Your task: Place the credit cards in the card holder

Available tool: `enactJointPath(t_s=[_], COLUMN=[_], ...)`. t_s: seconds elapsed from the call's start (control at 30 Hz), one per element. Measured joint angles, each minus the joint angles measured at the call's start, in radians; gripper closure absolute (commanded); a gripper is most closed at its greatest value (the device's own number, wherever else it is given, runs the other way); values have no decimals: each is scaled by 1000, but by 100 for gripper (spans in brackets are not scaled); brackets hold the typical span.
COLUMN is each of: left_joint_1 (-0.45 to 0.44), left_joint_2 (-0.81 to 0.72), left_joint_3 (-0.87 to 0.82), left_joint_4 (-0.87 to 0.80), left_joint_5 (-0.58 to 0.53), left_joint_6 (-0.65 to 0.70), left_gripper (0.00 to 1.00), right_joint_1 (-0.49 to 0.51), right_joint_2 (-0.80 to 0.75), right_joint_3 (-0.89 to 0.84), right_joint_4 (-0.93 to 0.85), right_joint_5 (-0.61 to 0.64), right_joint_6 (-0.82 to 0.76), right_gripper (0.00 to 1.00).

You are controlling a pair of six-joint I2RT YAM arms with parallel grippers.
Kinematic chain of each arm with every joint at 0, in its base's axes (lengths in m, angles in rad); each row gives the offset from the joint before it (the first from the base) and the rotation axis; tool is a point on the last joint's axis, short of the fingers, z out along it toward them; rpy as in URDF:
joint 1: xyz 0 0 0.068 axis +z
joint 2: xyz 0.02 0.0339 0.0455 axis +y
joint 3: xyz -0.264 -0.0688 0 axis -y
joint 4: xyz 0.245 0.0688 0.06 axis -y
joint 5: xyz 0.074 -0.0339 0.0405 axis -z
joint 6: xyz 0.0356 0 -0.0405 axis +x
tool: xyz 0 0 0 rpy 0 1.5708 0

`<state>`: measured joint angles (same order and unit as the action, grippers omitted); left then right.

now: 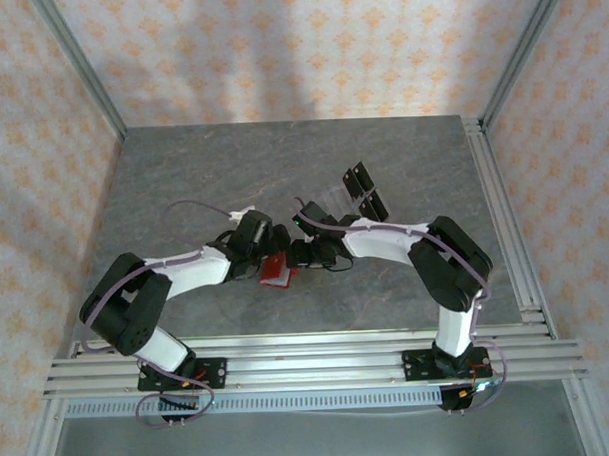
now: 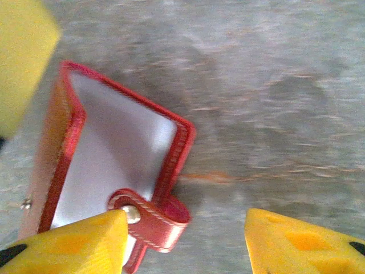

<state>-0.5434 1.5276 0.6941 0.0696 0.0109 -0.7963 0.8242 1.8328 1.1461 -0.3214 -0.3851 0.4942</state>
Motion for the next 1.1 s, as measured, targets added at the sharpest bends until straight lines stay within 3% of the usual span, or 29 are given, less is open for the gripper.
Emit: enactJointPath(t_s=[0.53,1.1], left_joint_1=[27,34], left_joint_2=[-99,-112], left_joint_3=[-44,-91], left_joint_4=[-55,-63], left_joint_5=[-98,-114], left_joint_6=[-24,-42], left_gripper=[17,17], right_joint_1=[24,52], right_joint_2=[67,130], right_joint_3=[116,184], right_joint_4=[-53,-121], right_joint_5=[-23,-27], right_joint_6=[-12,-23], right_gripper=[39,40])
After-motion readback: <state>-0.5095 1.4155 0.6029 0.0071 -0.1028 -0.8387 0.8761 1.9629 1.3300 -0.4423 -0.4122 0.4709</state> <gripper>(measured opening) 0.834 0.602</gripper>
